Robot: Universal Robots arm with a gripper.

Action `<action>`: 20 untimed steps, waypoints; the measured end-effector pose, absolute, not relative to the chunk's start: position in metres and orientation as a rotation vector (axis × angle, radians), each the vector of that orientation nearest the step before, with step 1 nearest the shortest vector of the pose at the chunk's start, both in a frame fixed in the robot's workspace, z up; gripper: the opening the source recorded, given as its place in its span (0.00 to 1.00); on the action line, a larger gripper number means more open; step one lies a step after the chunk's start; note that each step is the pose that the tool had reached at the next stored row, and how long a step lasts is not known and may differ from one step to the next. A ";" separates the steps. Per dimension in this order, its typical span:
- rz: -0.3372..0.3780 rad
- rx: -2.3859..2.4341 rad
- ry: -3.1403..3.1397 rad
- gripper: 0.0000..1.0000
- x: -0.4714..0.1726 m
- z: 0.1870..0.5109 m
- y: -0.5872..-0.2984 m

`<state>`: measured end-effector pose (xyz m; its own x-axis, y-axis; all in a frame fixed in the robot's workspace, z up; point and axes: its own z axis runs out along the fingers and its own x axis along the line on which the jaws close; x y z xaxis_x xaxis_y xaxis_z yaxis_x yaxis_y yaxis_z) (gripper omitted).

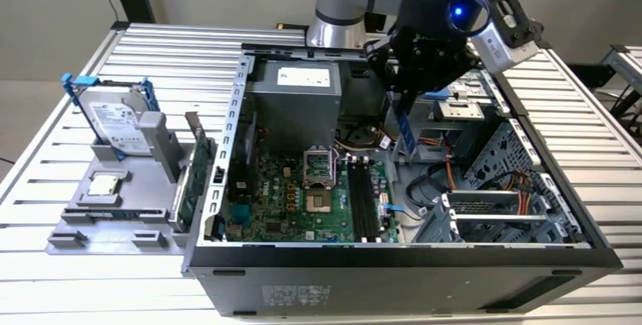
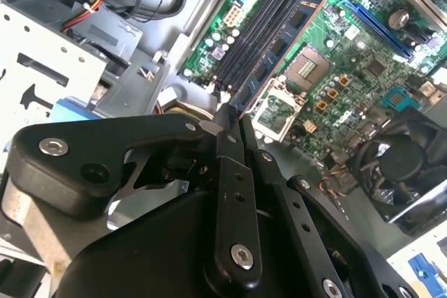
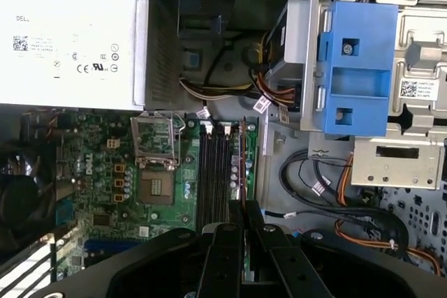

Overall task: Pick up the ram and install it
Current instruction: 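Insert the ram into the slot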

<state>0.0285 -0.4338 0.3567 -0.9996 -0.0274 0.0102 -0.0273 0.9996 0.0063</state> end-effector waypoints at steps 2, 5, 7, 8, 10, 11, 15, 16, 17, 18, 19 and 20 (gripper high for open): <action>-0.008 0.043 -3.131 0.00 0.029 0.354 -0.434; -0.007 0.043 -3.131 0.00 0.029 0.348 -0.434; -0.006 0.042 -3.131 0.00 0.030 0.344 -0.434; -0.006 0.042 -3.131 0.00 0.030 0.343 -0.434; -0.006 0.042 -3.131 0.00 0.030 0.339 -0.434; -0.006 0.042 -3.131 0.00 0.030 0.337 -0.434; -0.006 0.040 -3.131 0.00 0.031 0.330 -0.434; -0.006 0.039 -3.131 0.00 0.031 0.328 -0.434; -0.005 0.039 -3.131 0.00 0.031 0.326 -0.434; -0.002 0.037 -3.133 0.00 0.031 0.325 -0.434; -0.001 0.032 -3.136 0.00 0.031 0.324 -0.434; 0.000 0.024 -3.138 0.00 0.031 0.323 -0.434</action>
<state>0.0314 -0.4338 0.3228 -0.9999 -0.0152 0.0036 -0.0152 0.9999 -0.0001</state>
